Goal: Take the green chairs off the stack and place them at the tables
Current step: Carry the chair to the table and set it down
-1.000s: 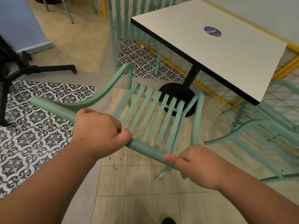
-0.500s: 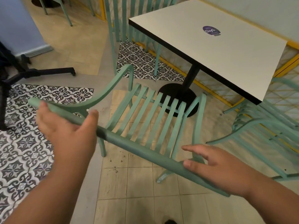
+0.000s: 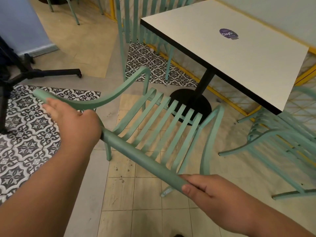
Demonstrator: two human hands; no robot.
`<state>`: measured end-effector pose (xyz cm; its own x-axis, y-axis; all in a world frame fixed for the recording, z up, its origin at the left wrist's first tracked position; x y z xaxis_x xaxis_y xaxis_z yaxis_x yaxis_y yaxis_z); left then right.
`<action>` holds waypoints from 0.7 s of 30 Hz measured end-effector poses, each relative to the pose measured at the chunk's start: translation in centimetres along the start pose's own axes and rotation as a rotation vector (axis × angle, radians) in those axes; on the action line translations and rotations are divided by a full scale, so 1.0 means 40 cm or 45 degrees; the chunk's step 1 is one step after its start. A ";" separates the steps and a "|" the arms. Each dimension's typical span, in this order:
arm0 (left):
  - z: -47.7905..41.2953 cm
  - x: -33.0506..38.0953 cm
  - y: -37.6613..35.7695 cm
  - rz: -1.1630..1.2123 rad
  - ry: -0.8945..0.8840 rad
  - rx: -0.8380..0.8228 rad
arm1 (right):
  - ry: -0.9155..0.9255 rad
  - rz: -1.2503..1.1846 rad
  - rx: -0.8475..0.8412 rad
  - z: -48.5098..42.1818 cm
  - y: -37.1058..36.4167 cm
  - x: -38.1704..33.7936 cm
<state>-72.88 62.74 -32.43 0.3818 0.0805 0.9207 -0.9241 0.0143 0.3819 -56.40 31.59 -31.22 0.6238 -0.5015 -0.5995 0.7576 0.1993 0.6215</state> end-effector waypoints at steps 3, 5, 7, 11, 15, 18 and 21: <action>-0.024 0.008 -0.004 -0.039 -0.007 -0.021 | -0.023 -0.024 0.030 -0.009 -0.008 -0.007; -0.037 0.016 -0.006 -0.063 -0.014 -0.042 | -0.032 -0.033 0.047 -0.016 -0.015 -0.016; -0.052 0.026 -0.009 -0.100 -0.023 -0.052 | -0.032 -0.015 0.068 -0.024 -0.020 -0.028; -0.084 0.041 -0.022 -0.129 -0.040 -0.105 | -0.048 -0.034 0.121 -0.033 -0.024 -0.050; -0.101 0.041 -0.027 -0.149 -0.063 -0.106 | -0.053 -0.028 0.158 -0.035 -0.022 -0.066; -0.102 0.036 -0.027 -0.156 -0.069 -0.096 | -0.059 -0.032 0.163 -0.033 -0.019 -0.069; -0.100 0.040 -0.026 -0.164 -0.087 -0.111 | -0.061 -0.047 0.161 -0.029 -0.018 -0.076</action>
<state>-71.40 66.86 -31.66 0.4947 0.0043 0.8691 -0.8644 0.1064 0.4915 -58.61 33.96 -30.45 0.5839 -0.5465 -0.6004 0.7476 0.0735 0.6601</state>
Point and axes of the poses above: each hand's wrist, its own z-axis away from the middle knuckle, its own y-axis out of the back of the hand, x = y × z, the point moved 8 cm from there along -z, towards the middle knuckle, and after that the axes turned 6 degrees about z, right-handed, at the moved point
